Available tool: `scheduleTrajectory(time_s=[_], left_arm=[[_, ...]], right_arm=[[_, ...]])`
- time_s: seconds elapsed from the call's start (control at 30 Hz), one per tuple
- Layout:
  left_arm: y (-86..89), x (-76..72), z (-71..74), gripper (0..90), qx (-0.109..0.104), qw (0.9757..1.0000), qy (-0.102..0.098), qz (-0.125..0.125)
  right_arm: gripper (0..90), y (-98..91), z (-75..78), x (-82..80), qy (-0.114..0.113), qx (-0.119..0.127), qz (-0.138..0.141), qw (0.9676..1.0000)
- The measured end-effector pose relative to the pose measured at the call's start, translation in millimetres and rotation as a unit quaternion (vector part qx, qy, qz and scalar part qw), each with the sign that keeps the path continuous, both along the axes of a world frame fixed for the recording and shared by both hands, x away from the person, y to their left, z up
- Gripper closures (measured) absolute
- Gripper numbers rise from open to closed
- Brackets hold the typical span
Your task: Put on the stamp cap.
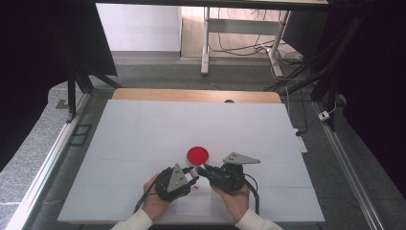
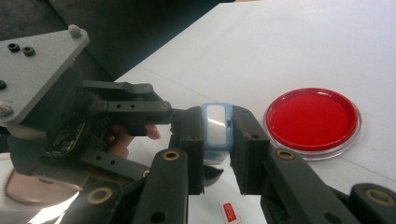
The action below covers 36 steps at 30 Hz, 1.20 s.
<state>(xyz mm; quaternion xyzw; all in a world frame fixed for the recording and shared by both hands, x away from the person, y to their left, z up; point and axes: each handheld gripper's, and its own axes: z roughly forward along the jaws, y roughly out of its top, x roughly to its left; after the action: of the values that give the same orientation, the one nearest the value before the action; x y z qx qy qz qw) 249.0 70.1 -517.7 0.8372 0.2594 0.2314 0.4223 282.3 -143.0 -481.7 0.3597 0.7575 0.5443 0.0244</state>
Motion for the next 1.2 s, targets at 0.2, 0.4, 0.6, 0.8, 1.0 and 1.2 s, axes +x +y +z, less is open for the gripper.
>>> scheduleTrajectory(time_s=[0.2,0.4,0.6,0.8,1.0,1.2], left_arm=[[-0.6,0.9,-0.9,54.9,0.002,1.0000,0.005,-0.003],[0.2,2.5,-1.9,46.6,0.011,0.9998,0.016,0.002],[8.2,3.3,-1.2,41.2,0.014,0.9991,0.039,0.003],[32.1,-2.5,5.3,39.1,-0.001,0.9981,0.061,0.002],[52.1,-4.5,9.3,38.5,-0.022,0.9960,0.086,0.009],[62.5,-9.2,11.0,38.3,-0.022,0.9958,0.088,0.012]], right_arm=[[75.5,0.4,-0.9,0.6,0.000,0.001,0.003,1.0000],[75.5,-1.2,-0.2,1.6,0.000,0.002,0.002,1.0000],[75.5,-4.5,0.7,3.9,-0.005,-0.003,-0.001,1.0000],[75.5,-10.2,3.3,6.5,-0.019,-0.017,-0.006,0.9997],[75.5,-17.1,5.7,10.6,-0.027,-0.021,-0.012,0.9993],[75.4,-21.5,6.9,13.1,-0.036,-0.030,-0.015,0.9988]])
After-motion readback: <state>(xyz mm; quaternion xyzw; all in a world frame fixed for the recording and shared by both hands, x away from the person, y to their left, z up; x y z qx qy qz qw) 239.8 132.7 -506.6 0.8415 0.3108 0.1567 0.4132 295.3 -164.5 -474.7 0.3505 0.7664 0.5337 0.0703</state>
